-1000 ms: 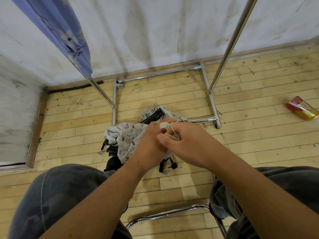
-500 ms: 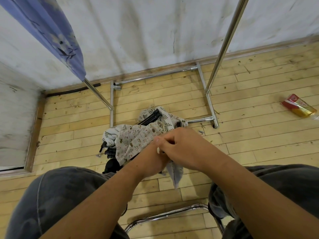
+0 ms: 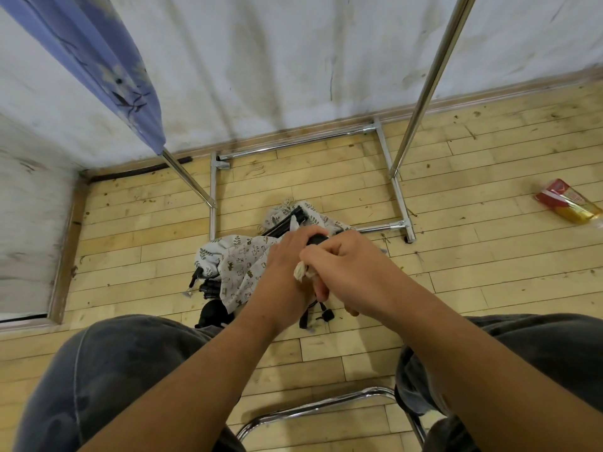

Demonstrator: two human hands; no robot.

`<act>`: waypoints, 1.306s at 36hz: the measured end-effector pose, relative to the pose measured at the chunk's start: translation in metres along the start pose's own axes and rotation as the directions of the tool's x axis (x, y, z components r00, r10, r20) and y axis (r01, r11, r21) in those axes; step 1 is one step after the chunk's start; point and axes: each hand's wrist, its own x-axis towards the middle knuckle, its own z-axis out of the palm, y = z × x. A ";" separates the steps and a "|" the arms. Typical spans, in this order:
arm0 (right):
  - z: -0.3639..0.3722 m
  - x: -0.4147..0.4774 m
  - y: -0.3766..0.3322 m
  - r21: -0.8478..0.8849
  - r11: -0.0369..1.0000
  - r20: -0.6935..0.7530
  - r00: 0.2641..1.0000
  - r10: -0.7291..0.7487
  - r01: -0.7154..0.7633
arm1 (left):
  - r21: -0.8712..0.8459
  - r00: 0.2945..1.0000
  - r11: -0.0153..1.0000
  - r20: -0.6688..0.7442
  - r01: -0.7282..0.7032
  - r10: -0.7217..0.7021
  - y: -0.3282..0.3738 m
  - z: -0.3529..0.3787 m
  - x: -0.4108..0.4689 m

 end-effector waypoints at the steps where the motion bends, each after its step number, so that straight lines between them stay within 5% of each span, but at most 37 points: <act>1: -0.001 0.000 0.000 0.002 1.000 0.008 1.000 0.026 -0.026 | 0.009 1.000 1.000 -0.016 0.012 -0.012 -0.001 0.000 -0.001; 10: 0.003 0.009 0.006 -0.127 0.982 -0.038 0.990 0.135 -0.139 | -0.015 1.000 1.000 -0.004 -0.003 0.003 -0.003 0.001 0.002; 16: 0.005 0.013 0.015 -0.154 0.982 -0.044 0.993 0.108 -0.114 | 0.173 0.993 0.982 0.102 -0.078 0.061 -0.004 0.003 0.004; 20: 0.005 0.013 0.016 -0.119 0.989 -0.055 0.995 0.079 -0.085 | 0.060 0.988 0.992 0.119 -0.108 0.100 0.006 0.003 0.001; 25: 0.001 0.014 0.014 -0.099 0.995 -0.093 0.995 0.022 -0.031 | -0.199 0.976 0.978 0.218 0.062 -0.018 0.014 0.001 -0.006; 34: 0.002 0.010 0.010 -0.069 0.995 -0.123 0.990 -0.075 0.067 | -0.141 0.955 0.975 0.269 0.169 -0.127 0.006 -0.001 -0.003; 36: 0.003 0.009 0.009 -0.069 0.994 -0.115 0.989 -0.094 0.086 | 0.010 0.939 0.989 0.313 0.150 -0.145 0.006 -0.003 -0.001; 42: 0.006 0.003 0.005 -0.108 0.986 -0.103 0.985 -0.140 0.129 | -0.234 0.982 0.971 0.187 0.042 0.003 0.027 -0.009 -0.001; 47: 0.000 0.001 -0.002 -0.042 0.987 -0.035 0.987 -0.155 0.154 | -0.046 0.976 0.987 0.157 0.157 -0.148 0.023 -0.010 -0.001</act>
